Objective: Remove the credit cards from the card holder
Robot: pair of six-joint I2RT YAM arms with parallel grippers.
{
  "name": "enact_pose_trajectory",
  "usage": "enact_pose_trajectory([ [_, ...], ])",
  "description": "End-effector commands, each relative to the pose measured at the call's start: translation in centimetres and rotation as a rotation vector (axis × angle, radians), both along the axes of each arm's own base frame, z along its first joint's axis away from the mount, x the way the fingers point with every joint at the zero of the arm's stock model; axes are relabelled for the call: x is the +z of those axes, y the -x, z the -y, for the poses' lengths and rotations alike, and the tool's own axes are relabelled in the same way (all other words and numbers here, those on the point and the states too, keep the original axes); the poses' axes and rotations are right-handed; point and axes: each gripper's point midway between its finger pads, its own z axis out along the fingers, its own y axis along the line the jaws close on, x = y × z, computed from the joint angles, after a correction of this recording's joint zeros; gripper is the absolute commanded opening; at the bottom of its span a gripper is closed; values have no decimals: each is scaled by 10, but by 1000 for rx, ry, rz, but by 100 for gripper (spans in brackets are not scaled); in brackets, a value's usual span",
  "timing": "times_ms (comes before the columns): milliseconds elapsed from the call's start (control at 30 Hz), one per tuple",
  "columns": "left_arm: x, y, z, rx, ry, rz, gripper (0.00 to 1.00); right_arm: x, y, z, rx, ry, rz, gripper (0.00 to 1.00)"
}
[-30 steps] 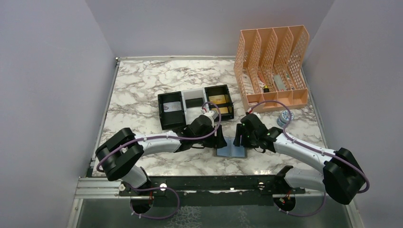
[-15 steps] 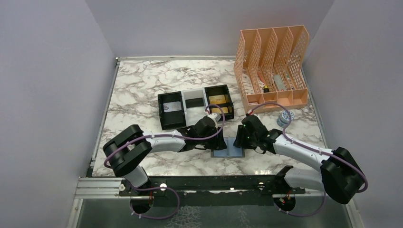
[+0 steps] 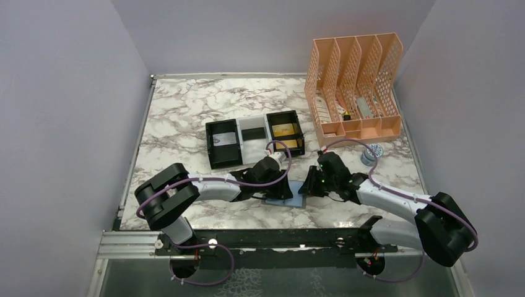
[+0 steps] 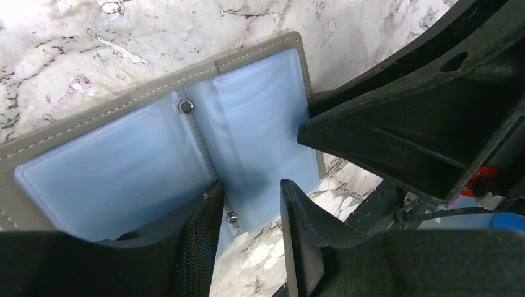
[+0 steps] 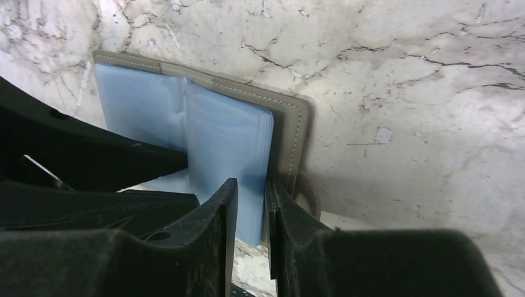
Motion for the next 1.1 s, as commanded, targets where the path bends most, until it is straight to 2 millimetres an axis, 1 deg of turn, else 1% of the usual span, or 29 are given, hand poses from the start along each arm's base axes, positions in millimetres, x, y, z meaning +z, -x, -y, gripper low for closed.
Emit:
enact_pose_trajectory([
  [0,1,-2,0,11,0,21,41,12,-4,-16,-6,-125,-3,25],
  [167,-3,-1,-2,14,-11,13,40,10,-4,-21,-37,-180,-34,28],
  [267,7,-3,-3,15,-2,37,40,3,-5,-18,-63,-163,-46,25],
  [300,12,-6,-5,23,-9,56,41,0,-6,-16,-72,-144,-48,24],
  [367,21,-12,-12,41,-38,96,43,-4,-8,-10,-84,-107,-48,23],
  [467,32,-19,-28,80,-98,147,47,-7,-8,-5,-87,-75,-47,22],
  [533,34,-23,-38,106,-136,170,49,-7,-7,-4,-87,-73,-43,22],
  [633,28,-23,-48,122,-176,174,51,-7,-7,-4,-86,-75,-40,22],
  [833,11,-26,-53,140,-235,159,51,-7,-7,-4,-75,-73,-36,22],
  [1067,16,-30,-61,167,-250,189,51,-7,-7,-5,-67,-72,-38,22],
])
